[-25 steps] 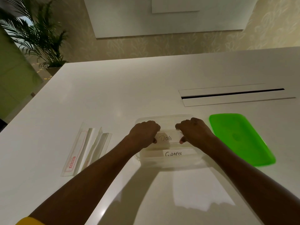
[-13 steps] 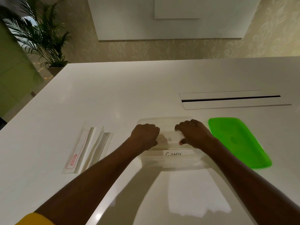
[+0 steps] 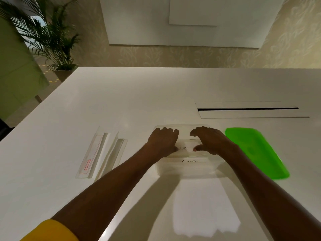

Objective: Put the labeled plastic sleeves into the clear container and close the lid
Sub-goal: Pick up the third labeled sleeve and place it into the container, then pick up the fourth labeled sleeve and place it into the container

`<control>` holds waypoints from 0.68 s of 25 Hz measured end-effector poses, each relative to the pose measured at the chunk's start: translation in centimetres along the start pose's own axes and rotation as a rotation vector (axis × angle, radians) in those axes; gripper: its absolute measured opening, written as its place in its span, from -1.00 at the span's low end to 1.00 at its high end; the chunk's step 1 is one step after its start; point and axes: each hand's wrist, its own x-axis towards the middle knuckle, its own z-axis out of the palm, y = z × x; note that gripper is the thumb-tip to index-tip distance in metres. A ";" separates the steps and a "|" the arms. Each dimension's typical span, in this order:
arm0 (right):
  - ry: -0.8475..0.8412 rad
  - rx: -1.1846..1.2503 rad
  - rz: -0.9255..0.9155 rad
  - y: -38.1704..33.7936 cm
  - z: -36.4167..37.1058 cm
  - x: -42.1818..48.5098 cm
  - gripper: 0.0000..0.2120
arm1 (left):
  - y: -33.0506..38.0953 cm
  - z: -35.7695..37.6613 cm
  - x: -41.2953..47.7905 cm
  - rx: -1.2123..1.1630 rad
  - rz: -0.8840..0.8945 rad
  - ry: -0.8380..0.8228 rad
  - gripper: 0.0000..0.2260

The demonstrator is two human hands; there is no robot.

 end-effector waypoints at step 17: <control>0.356 0.229 -0.183 -18.7 -1.0 2.7 -0.47 | -13.5 1.2 -13.9 -0.310 -0.375 0.342 -0.30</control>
